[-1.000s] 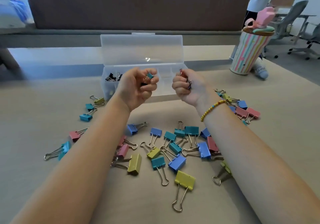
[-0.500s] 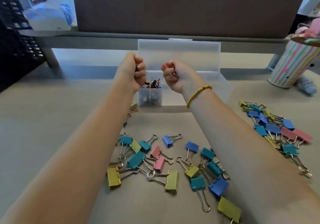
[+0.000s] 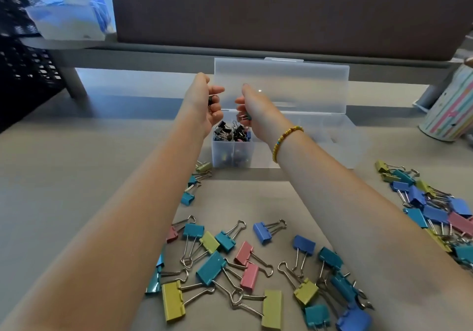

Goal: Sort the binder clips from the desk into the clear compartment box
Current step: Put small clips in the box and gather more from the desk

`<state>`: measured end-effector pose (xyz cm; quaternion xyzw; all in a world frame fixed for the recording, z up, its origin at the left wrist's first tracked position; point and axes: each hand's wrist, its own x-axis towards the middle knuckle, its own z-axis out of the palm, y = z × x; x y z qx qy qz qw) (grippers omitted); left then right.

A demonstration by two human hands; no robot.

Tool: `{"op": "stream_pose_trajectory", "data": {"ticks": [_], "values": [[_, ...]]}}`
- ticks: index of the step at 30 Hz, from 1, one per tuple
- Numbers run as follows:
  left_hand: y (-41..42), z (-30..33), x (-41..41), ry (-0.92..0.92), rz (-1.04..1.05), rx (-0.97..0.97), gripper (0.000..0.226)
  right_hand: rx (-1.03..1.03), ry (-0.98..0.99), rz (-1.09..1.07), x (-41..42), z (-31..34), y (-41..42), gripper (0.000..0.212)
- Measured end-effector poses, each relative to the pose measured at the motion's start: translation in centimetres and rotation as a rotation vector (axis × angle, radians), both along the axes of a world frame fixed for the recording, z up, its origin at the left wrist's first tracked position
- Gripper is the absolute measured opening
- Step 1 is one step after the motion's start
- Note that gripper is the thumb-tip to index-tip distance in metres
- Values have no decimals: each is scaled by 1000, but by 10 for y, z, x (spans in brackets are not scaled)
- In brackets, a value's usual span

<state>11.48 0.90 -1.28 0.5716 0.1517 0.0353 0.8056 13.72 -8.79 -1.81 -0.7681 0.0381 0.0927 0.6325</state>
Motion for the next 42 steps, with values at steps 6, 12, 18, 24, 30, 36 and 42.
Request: {"op": "stream_pose_trajectory", "data": {"ticks": [6, 12, 18, 24, 30, 36, 42], "values": [[-2, -3, 1, -4, -13, 54, 32, -10, -44, 1, 2, -2, -3, 42], [-4, -1, 2, -12, -18, 99, 32, -126, -68, 90, 2, 2, -9, 41], [-1, 1, 0, -6, -21, 101, 29, -470, -282, 235, 3, -1, -23, 35], [-2, 0, -1, 8, -16, 137, 29, -872, -439, 365, 3, -16, -23, 21], [-2, -1, -3, 29, -1, 191, 31, -1057, -510, 315, 10, -24, -12, 27], [4, 0, 0, 13, 16, 151, 28, -740, -373, 246, 6, -13, -3, 34], [-7, 3, 9, 42, -55, 456, 35, -635, -347, 133, 4, -17, -12, 28]]}}
